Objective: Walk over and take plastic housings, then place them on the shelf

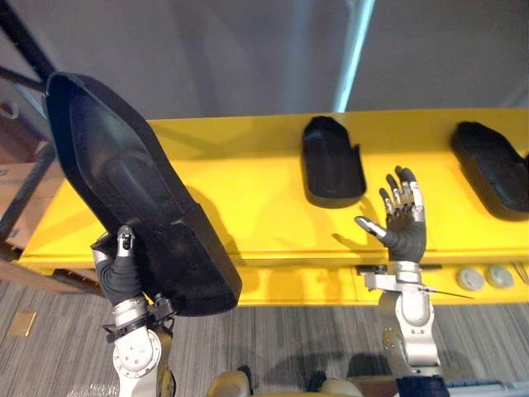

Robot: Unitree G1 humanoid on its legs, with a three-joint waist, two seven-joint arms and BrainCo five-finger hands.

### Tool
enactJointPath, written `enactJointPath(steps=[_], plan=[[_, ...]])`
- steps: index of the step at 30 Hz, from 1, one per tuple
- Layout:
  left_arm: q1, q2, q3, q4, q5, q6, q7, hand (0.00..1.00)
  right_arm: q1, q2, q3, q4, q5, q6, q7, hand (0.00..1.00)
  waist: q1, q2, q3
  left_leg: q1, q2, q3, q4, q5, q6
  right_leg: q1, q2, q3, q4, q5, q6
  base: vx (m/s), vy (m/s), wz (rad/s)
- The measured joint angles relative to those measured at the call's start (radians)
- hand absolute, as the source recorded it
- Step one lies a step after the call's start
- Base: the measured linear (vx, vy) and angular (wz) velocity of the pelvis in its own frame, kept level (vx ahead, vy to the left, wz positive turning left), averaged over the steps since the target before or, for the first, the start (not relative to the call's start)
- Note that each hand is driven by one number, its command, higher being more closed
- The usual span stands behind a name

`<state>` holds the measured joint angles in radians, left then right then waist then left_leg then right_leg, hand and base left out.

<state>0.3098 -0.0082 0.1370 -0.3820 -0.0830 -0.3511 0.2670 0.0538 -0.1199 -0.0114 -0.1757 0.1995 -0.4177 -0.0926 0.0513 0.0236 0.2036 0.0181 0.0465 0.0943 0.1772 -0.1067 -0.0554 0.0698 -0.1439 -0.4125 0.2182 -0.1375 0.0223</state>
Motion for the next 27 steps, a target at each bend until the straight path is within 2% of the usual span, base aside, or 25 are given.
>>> enactJointPath(steps=[3, 4, 5, 7, 8, 9, 10, 11, 12, 13, 14, 15, 16, 17, 18, 19, 21, 23, 25, 27], plan=[[0.019, -0.001, -0.002, 0.000, 0.000, -0.004, 0.006, 1.00, -0.007, 0.000, -0.005, -0.004, 0.005, 0.000, 0.012, 0.00, 0.011, -0.011, -0.003, -0.006, -0.014, -0.010, 0.014, 0.007, -0.006, -0.001, -0.016, 0.022, 0.000, -0.010, -0.002, -0.03, 0.025, 0.03], [0.018, -0.001, -0.001, 0.000, 0.002, -0.004, 0.008, 1.00, -0.013, 0.002, -0.006, -0.005, 0.016, 0.000, 0.017, 0.00, 0.010, -0.019, -0.002, -0.023, -0.025, -0.016, 0.042, 0.007, -0.008, -0.001, -0.029, 0.040, -0.009, -0.015, 0.009, -0.09, 0.061, -0.07], [0.012, -0.002, -0.003, 0.001, 0.004, -0.004, 0.015, 1.00, -0.023, 0.015, -0.004, -0.005, 0.024, 0.001, 0.026, 0.00, -0.001, -0.034, 0.010, -0.072, -0.020, -0.024, 0.122, -0.027, 0.018, -0.002, -0.049, 0.042, -0.008, -0.017, 0.033, -0.11, 0.079, -0.13], [0.017, -0.001, -0.006, 0.002, 0.016, -0.005, 0.018, 1.00, -0.028, 0.026, -0.001, -0.004, 0.034, 0.001, 0.028, 0.00, -0.010, -0.032, 0.009, -0.098, 0.055, -0.013, 0.182, -0.041, 0.014, -0.024, -0.066, 0.071, 0.033, -0.037, 0.040, -0.10, 0.150, -0.31], [0.018, -0.001, -0.006, 0.008, 0.023, -0.005, 0.024, 1.00, -0.029, 0.026, 0.006, -0.004, 0.044, 0.000, 0.027, 0.00, -0.014, -0.020, 0.002, -0.101, 0.099, 0.000, 0.176, -0.037, 0.002, -0.046, -0.094, 0.091, 0.069, -0.049, 0.064, -0.05, 0.238, -0.33], [0.015, -0.001, -0.007, 0.010, 0.025, -0.005, 0.023, 1.00, -0.030, 0.025, 0.006, -0.004, 0.044, -0.001, 0.025, 0.00, -0.021, -0.016, -0.001, -0.100, 0.107, 0.000, 0.162, -0.031, -0.007, -0.055, -0.107, 0.102, 0.083, -0.055, 0.080, -0.04, 0.367, -0.32], [0.015, -0.002, -0.009, 0.011, 0.027, -0.005, 0.023, 1.00, -0.029, 0.024, 0.010, 0.001, 0.044, -0.003, 0.023, 0.00, -0.027, -0.009, -0.005, -0.080, 0.109, 0.000, 0.117, -0.016, -0.031, -0.067, -0.131, 0.122, 0.104, -0.059, 0.103, 0.03, 0.401, -0.22], [0.014, -0.003, -0.011, 0.011, 0.044, -0.006, 0.022, 1.00, -0.028, 0.021, 0.018, 0.017, 0.043, -0.013, 0.013, 0.00, -0.039, 0.009, -0.015, -0.052, 0.105, 0.000, 0.060, 0.018, -0.066, -0.071, -0.156, 0.137, 0.121, -0.060, 0.137, 0.07, 0.523, -0.20], [-0.002, 0.006, -0.011, 0.019, 0.062, -0.006, 0.012, 1.00, -0.027, 0.028, 0.017, 0.053, 0.041, -0.018, -0.004, 0.00, -0.044, 0.003, -0.013, -0.029, 0.075, 0.002, 0.045, -0.022, -0.108, -0.069, -0.192, 0.149, 0.134, -0.046, 0.175, 0.07, 0.366, -0.10], [-0.017, 0.015, -0.012, 0.025, 0.063, -0.004, 0.009, 1.00, -0.023, 0.041, 0.018, 0.072, 0.041, -0.015, -0.014, 0.00, -0.044, -0.011, -0.011, -0.024, 0.047, 0.008, 0.060, -0.028, -0.096, -0.062, -0.217, 0.160, 0.130, -0.035, 0.178, 0.04, 0.350, -0.13], [-0.039, 0.029, -0.010, 0.032, 0.095, 0.004, 0.000, 1.00, -0.007, 0.066, 0.022, 0.084, 0.041, -0.015, -0.023, 0.00, -0.036, -0.035, 0.002, -0.027, 0.021, 0.024, 0.094, -0.055, -0.066, -0.047, -0.242, 0.168, 0.115, -0.002, 0.173, 0.02, 0.316, -0.14], [-0.047, 0.039, -0.006, 0.036, 0.105, 0.009, -0.002, 1.00, 0.001, 0.078, 0.031, 0.084, 0.041, -0.016, -0.022, 0.00, -0.033, -0.038, 0.004, -0.035, 0.019, 0.024, 0.107, -0.062, -0.056, -0.050, -0.244, 0.168, 0.112, 0.021, 0.155, 0.01, 0.434, -0.07], [-0.064, 0.061, -0.001, 0.047, 0.121, 0.031, -0.017, 1.00, 0.011, 0.100, 0.045, 0.082, 0.041, -0.017, -0.015, 0.00, -0.035, -0.042, 0.005, -0.038, 0.020, 0.023, 0.106, -0.065, -0.049, -0.057, -0.235, 0.168, 0.108, 0.068, 0.113, 0.00, 0.358, 0.00], [-0.073, 0.091, 0.005, 0.053, 0.129, 0.054, -0.028, 1.00, 0.014, 0.117, 0.055, 0.080, 0.037, -0.018, -0.009, 0.00, -0.038, -0.044, 0.005, -0.035, 0.029, 0.025, 0.099, -0.065, -0.048, -0.060, -0.212, 0.173, 0.091, 0.093, 0.130, -0.01, 0.239, 0.01], [-0.076, 0.106, 0.010, 0.053, 0.129, 0.063, -0.034, 1.00, 0.015, 0.122, 0.061, 0.075, 0.030, -0.018, -0.008, 0.00, -0.038, -0.049, 0.002, -0.033, 0.031, 0.026, 0.090, -0.063, -0.045, -0.059, -0.195, 0.173, 0.077, 0.093, 0.137, 0.01, 0.150, -0.09], [-0.081, 0.137, 0.016, 0.053, 0.129, 0.077, -0.040, 1.00, 0.018, 0.126, 0.063, 0.059, 0.020, -0.019, 0.003, 0.00, -0.039, -0.069, -0.010, -0.031, 0.032, 0.033, 0.074, -0.060, -0.041, -0.057, -0.166, 0.165, 0.036, 0.090, 0.132, 0.02, 0.070, -0.20], [-0.084, 0.161, 0.018, 0.052, 0.130, 0.108, -0.043, 1.00, 0.015, 0.125, 0.063, 0.032, 0.021, -0.021, 0.009, 0.00, -0.038, -0.082, -0.020, -0.035, 0.037, 0.053, 0.071, -0.060, -0.041, -0.039, -0.139, 0.181, -0.042, 0.103, 0.129, 0.02, 0.012, -0.27], [-0.111, 0.160, 0.014, 0.054, 0.140, 0.190, -0.041, 1.00, 0.009, 0.111, 0.055, 0.026, 0.023, -0.033, 0.030, 0.00, -0.042, -0.084, -0.025, -0.065, 0.041, 0.059, 0.074, -0.058, -0.046, -0.032, -0.118, 0.195, -0.121, 0.122, 0.151, 0.00, -0.048, -0.11], [-0.119, 0.151, -0.006, 0.054, 0.137, 0.230, -0.047, 1.00, 0.011, 0.093, 0.049, 0.026, 0.022, -0.033, 0.040, 0.00, -0.054, -0.065, -0.019, -0.074, 0.052, 0.052, 0.069, -0.051, -0.056, -0.035, -0.104, 0.189, -0.128, 0.125, 0.156, -0.01, -0.078, 0.07], [-0.118, 0.135, -0.013, 0.054, 0.140, 0.279, -0.073, 1.00, 0.010, 0.060, 0.038, 0.022, 0.022, -0.034, 0.061, 0.00, -0.061, -0.032, -0.024, -0.069, 0.074, 0.050, 0.055, -0.043, -0.070, -0.034, -0.082, 0.186, -0.128, 0.122, 0.149, 0.02, -0.096, 0.01]])
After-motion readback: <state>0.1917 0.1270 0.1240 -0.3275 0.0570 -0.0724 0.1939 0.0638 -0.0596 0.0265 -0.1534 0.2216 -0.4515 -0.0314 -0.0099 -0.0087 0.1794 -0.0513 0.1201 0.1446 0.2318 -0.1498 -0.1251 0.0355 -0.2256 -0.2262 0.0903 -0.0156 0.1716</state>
